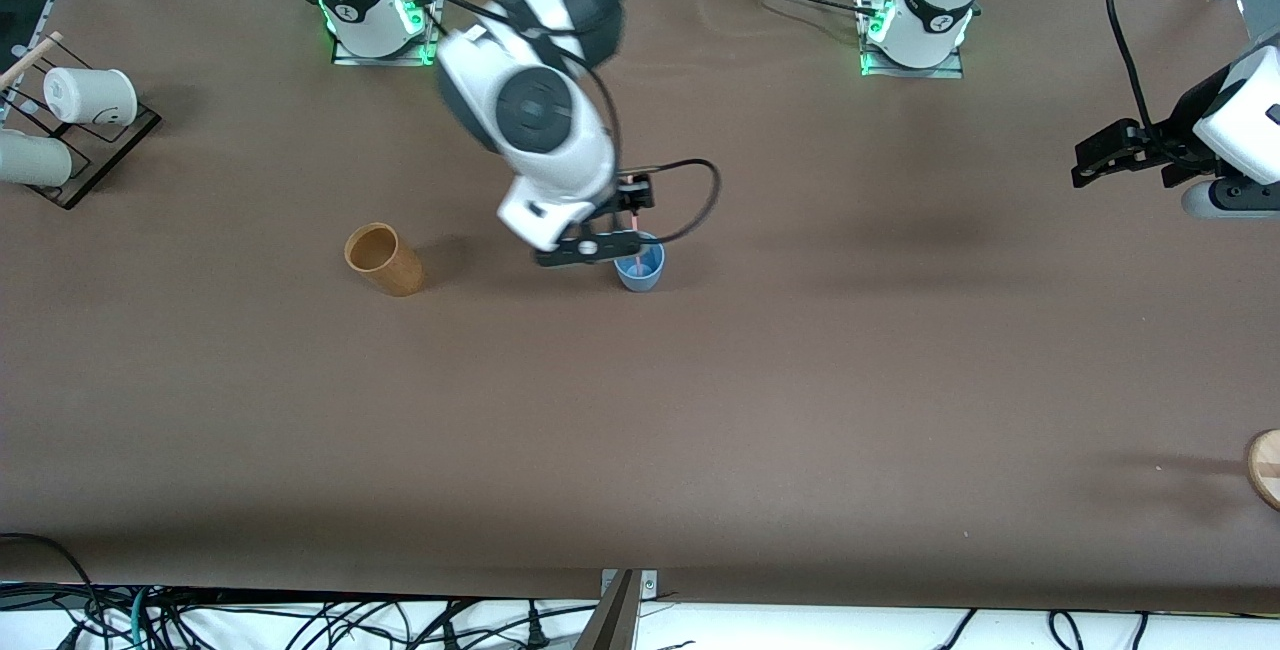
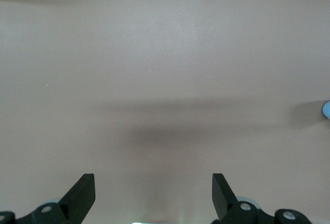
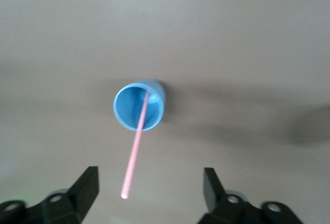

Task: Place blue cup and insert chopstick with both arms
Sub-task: 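Lower the chopstick into the blue cup, release, and withdraw the right gripper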

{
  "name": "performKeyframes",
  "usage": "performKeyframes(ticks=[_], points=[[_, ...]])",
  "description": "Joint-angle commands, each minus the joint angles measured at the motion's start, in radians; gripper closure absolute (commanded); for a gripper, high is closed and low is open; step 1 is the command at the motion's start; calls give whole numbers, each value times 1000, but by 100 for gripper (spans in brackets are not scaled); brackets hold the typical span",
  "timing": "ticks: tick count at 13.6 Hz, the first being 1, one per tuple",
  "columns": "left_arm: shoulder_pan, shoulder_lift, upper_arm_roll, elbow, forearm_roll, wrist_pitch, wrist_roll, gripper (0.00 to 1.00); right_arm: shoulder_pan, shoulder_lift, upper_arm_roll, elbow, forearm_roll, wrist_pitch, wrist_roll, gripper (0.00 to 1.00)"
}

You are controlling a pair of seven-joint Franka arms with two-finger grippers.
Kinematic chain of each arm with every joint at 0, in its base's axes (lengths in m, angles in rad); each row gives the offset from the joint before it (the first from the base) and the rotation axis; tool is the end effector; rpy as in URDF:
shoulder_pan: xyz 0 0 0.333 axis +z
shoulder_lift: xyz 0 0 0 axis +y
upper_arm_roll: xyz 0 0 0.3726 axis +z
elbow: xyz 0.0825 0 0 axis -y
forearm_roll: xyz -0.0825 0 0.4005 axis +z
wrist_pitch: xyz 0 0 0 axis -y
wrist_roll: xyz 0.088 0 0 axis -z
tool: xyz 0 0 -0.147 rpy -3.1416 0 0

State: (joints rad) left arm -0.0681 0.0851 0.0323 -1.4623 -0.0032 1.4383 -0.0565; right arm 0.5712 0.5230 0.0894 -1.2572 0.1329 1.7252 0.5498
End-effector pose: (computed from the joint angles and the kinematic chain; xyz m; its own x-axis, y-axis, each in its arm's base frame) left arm 0.5834 -0.0223 0.6334 0.9939 0.0207 -0.1087 0.0202 -0.9998 -0.0057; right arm 0.5877 0.4601 0.4635 0.9869 0.0836 -0.1380 0.0672 -0.9906 -0.1192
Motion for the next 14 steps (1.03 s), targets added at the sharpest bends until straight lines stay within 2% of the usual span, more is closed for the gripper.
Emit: performKeyframes(ticks=[1, 4, 6, 9, 14], points=[[-4, -1, 5, 7, -15, 2, 15, 0, -164, -257, 10, -226, 17, 7, -95, 0], [-4, -1, 5, 7, -15, 2, 15, 0, -308, -488, 9, -393, 1, -10, -265, 0], [-4, -1, 5, 7, -15, 2, 15, 0, -356, -582, -25, -433, -63, -71, -380, 0], [-4, -1, 5, 7, -17, 2, 15, 0, -358, -626, -114, -433, -92, -148, -506, 0], [-4, 5, 5, 20, -15, 2, 15, 0, -358, -626, -125, -430, -148, -151, -541, 0]])
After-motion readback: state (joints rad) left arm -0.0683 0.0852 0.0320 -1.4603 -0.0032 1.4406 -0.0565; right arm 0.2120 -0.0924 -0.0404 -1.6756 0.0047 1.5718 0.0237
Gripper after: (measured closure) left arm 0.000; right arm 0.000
